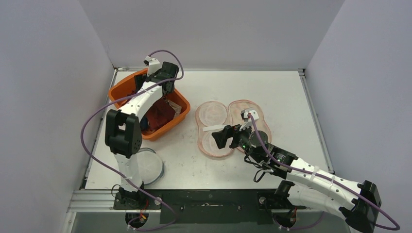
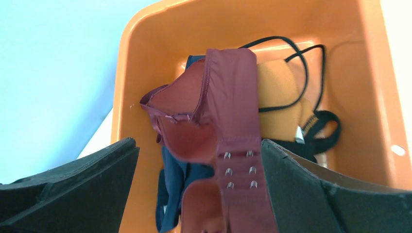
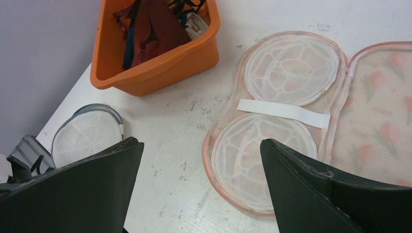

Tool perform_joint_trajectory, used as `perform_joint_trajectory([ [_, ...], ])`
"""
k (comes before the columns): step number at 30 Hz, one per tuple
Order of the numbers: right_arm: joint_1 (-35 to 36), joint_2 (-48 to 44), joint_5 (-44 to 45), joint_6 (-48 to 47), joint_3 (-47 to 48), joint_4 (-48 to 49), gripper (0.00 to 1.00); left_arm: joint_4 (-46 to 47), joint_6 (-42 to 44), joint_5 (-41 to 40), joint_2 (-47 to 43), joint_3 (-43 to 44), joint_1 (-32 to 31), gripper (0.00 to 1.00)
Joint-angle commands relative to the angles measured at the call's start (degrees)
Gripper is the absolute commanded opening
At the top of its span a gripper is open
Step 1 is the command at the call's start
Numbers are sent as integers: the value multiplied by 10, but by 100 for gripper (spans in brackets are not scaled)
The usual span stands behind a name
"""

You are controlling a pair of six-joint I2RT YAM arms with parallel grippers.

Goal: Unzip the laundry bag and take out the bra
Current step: Adjust the bra in the bin.

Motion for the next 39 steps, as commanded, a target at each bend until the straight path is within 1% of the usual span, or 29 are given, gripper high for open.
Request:
perform_joint_trajectory([
  [1,2,-11,10,-6,-9,14,96,3,-20,26,-126,-13,-16,96],
  [3,2,-15,8,-2,-16,15,96,23,-35,105,-181,-49,-9,96],
  [4,2,-17,6,0,-18,15,96,45,-40,186,-208,-75,-1,96],
  [6,2,-21,2,1,-21,14,96,129,-53,347,-267,-153,39,97],
  [7,2,-23,0,1,-22,11,96,181,-68,430,-296,-199,64,88],
  [8,3,-25,-2,1,-23,10,96,244,-90,507,-316,-243,93,74],
  [9,4,-28,-4,1,-24,9,96,291,-115,566,-328,-277,119,54],
  [10,4,-31,-6,0,-25,8,96,323,-135,605,-328,-295,141,32],
  [11,4,-35,-8,0,-27,7,96,336,-147,634,-319,-298,155,9],
  [12,4,-37,-8,0,-27,7,96,338,-159,653,-304,-291,165,0],
  [14,4,-40,-9,0,-30,7,96,348,-178,681,-273,-278,177,0],
  [16,4,-41,-9,1,-31,6,96,370,-201,691,-246,-275,181,0],
  [18,4,-42,-9,1,-32,4,96,392,-223,702,-216,-273,198,0],
  [20,4,-46,-6,2,-35,1,96,393,-236,712,-183,-267,202,0],
  [24,4,-56,3,0,-39,-9,96,388,-241,693,-143,-287,205,0],
  [29,5,-59,7,-8,-36,-19,96,402,-254,695,-121,-330,227,0],
  [36,4,-59,12,-5,-38,-20,96,409,-244,693,-101,-336,230,0],
  [39,4,-67,20,-1,-39,-20,96,410,-244,694,-112,-334,230,0],
])
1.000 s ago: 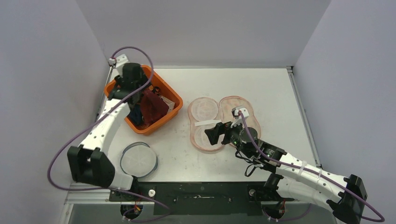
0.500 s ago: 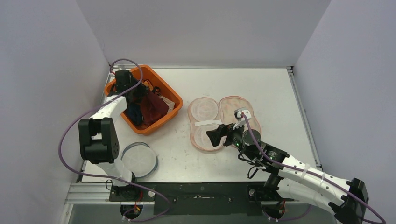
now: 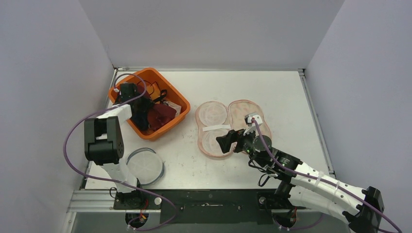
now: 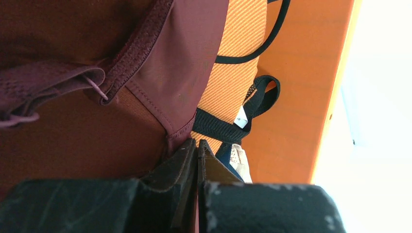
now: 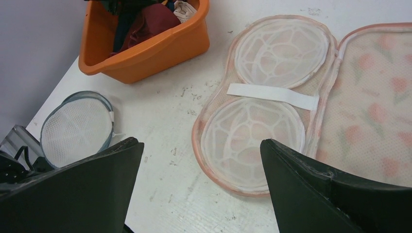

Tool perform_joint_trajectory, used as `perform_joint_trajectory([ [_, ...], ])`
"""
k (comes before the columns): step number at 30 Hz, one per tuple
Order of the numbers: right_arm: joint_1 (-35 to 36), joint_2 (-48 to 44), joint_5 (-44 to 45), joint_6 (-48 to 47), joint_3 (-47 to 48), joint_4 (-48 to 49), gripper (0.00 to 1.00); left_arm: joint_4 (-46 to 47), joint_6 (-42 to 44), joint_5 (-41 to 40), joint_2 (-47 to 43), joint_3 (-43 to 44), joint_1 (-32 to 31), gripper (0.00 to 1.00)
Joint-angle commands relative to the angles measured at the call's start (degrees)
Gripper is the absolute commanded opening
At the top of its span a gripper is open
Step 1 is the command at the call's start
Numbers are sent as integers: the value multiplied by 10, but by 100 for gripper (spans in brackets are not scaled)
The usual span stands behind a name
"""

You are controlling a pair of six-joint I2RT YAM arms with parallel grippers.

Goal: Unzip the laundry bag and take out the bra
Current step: Adjust the bra in the bin.

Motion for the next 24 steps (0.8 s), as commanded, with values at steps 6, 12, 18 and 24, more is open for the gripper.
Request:
perform_joint_trajectory([
  [6,3,-26,49,-12,16,-37,94,-6,18,2,-85,13,-2,0],
  [12,2,-3,111,-26,83,-135,90,-59,47,-2,-206,7,-7,36],
  [18,-9,-14,169,-1,103,-187,90,-124,110,6,-326,-14,-78,55],
  [24,-29,-22,185,18,89,-205,90,-170,166,-140,-460,-62,-295,75],
])
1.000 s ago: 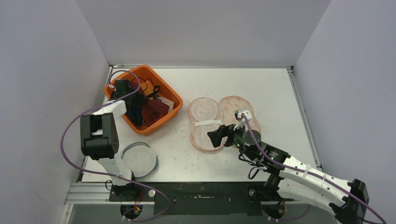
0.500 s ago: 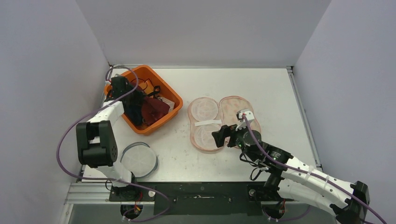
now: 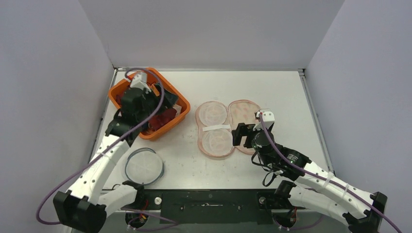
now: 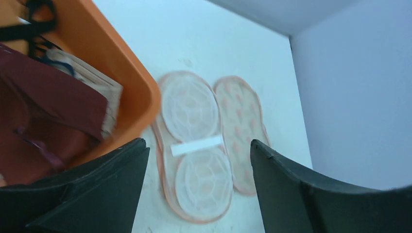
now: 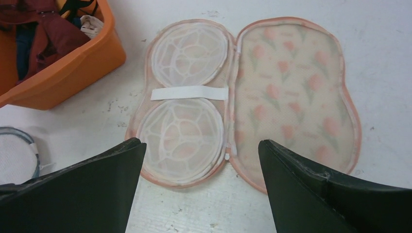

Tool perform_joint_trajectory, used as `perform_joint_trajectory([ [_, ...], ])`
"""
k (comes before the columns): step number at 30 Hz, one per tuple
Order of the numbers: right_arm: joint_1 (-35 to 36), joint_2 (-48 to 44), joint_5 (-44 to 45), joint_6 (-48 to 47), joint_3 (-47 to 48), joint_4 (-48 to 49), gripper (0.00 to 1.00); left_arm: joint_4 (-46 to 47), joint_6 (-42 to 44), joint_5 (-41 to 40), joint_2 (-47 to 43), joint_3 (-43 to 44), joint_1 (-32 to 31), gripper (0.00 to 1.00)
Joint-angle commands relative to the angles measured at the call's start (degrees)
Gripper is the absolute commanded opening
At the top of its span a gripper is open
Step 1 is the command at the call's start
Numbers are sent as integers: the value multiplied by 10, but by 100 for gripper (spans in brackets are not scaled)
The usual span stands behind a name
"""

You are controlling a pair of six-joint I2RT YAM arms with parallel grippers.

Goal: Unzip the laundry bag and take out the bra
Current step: Adjust the bra in the bin.

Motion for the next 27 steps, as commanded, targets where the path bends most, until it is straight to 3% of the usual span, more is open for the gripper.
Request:
perform_joint_trajectory([
  [1,-22,-3,40,21,7,-26,90,-53,61,-141,-83,-31,-167,75],
  [5,-58,5,77,71,-13,-34,90,-89,64,-261,-71,-35,-307,79],
  [7,-80,-26,86,86,-53,-3,90,-88,55,-282,-56,-40,-363,82],
  [9,-110,-50,37,80,-85,34,90,-70,44,-266,-39,-55,-387,83],
  [12,-169,-31,-23,83,-89,14,90,-52,22,-248,-15,-78,-403,82],
  [18,-266,-45,-61,115,-147,24,90,26,-26,-205,24,-132,-404,79],
  [27,-329,-61,-33,190,-210,38,96,53,-57,-205,140,-139,-401,73],
])
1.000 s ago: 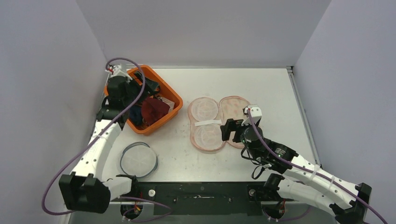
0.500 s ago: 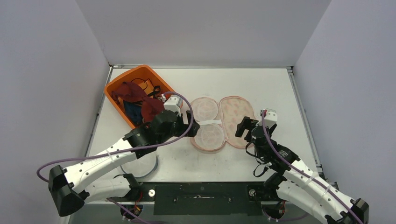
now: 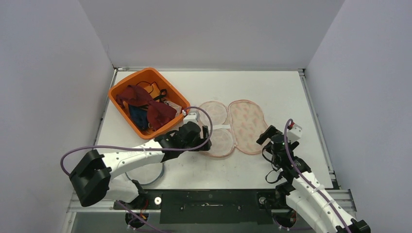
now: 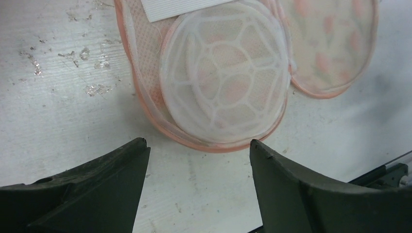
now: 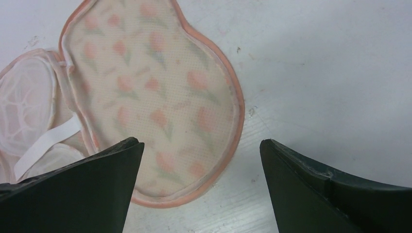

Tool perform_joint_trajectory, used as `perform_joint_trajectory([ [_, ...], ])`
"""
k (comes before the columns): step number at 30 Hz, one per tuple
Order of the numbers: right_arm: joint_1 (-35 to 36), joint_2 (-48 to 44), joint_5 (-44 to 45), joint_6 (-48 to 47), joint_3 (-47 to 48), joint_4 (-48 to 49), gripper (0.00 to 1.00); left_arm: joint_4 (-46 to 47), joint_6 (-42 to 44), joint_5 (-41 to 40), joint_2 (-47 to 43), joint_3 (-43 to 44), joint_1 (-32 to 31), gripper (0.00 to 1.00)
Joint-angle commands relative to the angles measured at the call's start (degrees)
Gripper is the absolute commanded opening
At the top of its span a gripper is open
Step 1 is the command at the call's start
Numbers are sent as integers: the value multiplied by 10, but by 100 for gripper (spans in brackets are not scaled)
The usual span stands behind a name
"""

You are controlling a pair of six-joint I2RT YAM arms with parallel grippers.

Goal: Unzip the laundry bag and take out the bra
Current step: Adjust the bra in the bin.

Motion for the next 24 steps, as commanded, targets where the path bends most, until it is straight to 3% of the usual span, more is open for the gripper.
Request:
perform_joint_trajectory([
  [1,-20,12,9,49,-15,39,97,44,-23,-5,42,0,5,73],
  [6,-25,40,-18,66,-20,68,98,26,-33,-37,75,6,14,73],
  [11,-25,2,-49,50,-27,71,98,-8,-37,-53,92,18,27,72],
  [16,-22,-52,-96,17,-24,59,98,-40,-14,-80,-16,24,40,72],
  [19,-20,-82,-123,8,-24,53,98,-96,5,-67,-73,62,124,74],
  [24,-16,-110,-154,0,-34,59,98,-114,-13,45,-75,124,360,76],
])
